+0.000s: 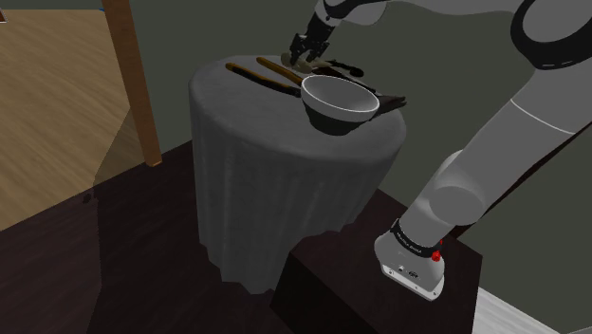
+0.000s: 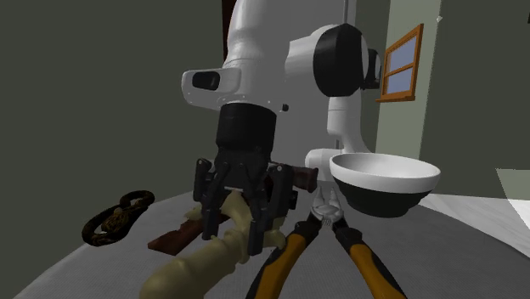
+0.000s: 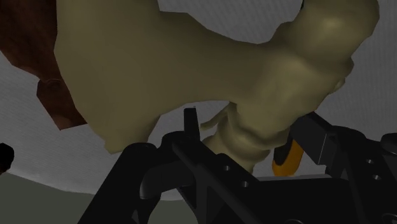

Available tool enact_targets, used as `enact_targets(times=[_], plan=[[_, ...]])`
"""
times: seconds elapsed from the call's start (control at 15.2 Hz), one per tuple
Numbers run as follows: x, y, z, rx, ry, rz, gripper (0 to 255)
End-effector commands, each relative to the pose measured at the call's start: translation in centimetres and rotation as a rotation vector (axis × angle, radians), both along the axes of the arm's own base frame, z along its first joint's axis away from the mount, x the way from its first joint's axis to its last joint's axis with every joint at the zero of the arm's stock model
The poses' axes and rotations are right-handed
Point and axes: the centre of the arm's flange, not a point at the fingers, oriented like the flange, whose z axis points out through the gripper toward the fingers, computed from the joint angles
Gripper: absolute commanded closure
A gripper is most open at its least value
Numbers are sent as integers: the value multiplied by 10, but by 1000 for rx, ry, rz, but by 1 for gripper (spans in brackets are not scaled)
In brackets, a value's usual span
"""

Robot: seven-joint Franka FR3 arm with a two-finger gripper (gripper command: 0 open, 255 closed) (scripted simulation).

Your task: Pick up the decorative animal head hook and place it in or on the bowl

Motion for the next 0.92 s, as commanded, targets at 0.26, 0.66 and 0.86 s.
enact_targets(times=[0.26,0.66,0.86], plan=[[1,0,31,0,0,0,255],[1,0,63,0,0,0,255],[1,0,79,0,0,0,255]])
